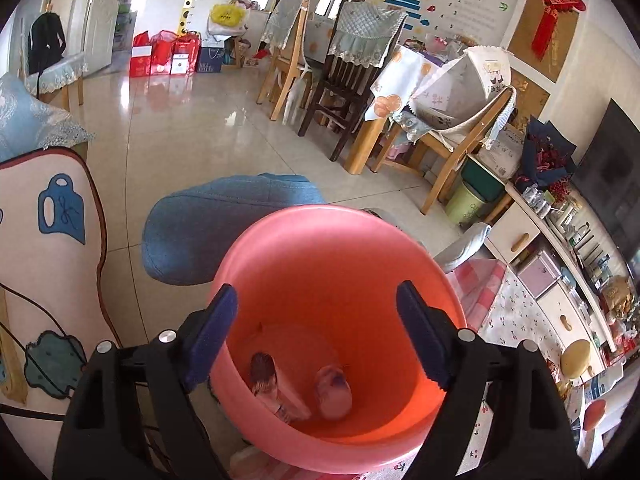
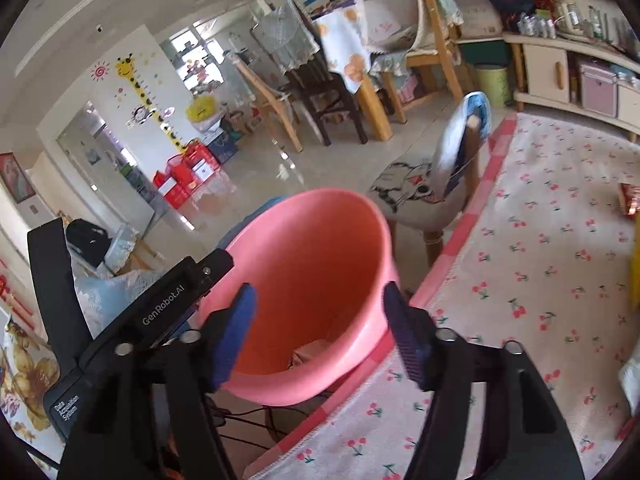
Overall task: Collect trash
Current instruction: 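Carry both items to the pink bucket and open both grippers to drop them, then bring both tools back over the table toward the remaining packets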
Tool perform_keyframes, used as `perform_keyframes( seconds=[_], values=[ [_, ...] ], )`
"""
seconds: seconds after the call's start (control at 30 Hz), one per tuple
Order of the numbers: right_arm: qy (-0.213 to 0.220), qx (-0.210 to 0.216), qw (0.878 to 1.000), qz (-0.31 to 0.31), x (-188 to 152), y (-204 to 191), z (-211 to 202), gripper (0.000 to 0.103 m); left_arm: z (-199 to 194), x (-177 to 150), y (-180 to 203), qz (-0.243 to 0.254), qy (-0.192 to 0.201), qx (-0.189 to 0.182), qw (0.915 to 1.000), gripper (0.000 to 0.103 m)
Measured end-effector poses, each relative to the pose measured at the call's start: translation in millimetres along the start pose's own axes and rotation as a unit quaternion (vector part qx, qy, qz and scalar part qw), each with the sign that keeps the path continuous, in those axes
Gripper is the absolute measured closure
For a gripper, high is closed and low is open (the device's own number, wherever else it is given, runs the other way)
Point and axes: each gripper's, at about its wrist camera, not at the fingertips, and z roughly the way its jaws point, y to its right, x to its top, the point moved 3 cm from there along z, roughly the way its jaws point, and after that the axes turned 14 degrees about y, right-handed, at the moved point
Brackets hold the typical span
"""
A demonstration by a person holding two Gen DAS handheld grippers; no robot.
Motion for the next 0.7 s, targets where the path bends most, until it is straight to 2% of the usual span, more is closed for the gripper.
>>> perform_keyframes(
  seconds=[0.17,0.27,0.37,0.47,0.7],
  values=[
    [0.024,-0.051,0.998,-0.031,-3,16,-33,0.012,-8,-2,19,0.029,0.029,-0.032,0.9987,0.018],
    [0.030,-0.076,0.995,-0.052,-8,27,-51,0.012,-17,-5,37,0.052,0.051,-0.065,0.9952,0.016],
    [0.028,-0.096,0.993,-0.058,-15,41,-70,0.012,-23,-8,50,0.066,0.070,-0.081,0.9920,0.015],
    [0.033,-0.112,0.991,-0.062,-20,54,-88,0.012,-27,-14,63,0.079,0.070,-0.095,0.9898,0.015],
    [0.063,-0.144,0.984,-0.079,-29,76,-135,0.010,-38,-32,96,0.154,0.059,-0.094,0.9818,0.015]
  ],
)
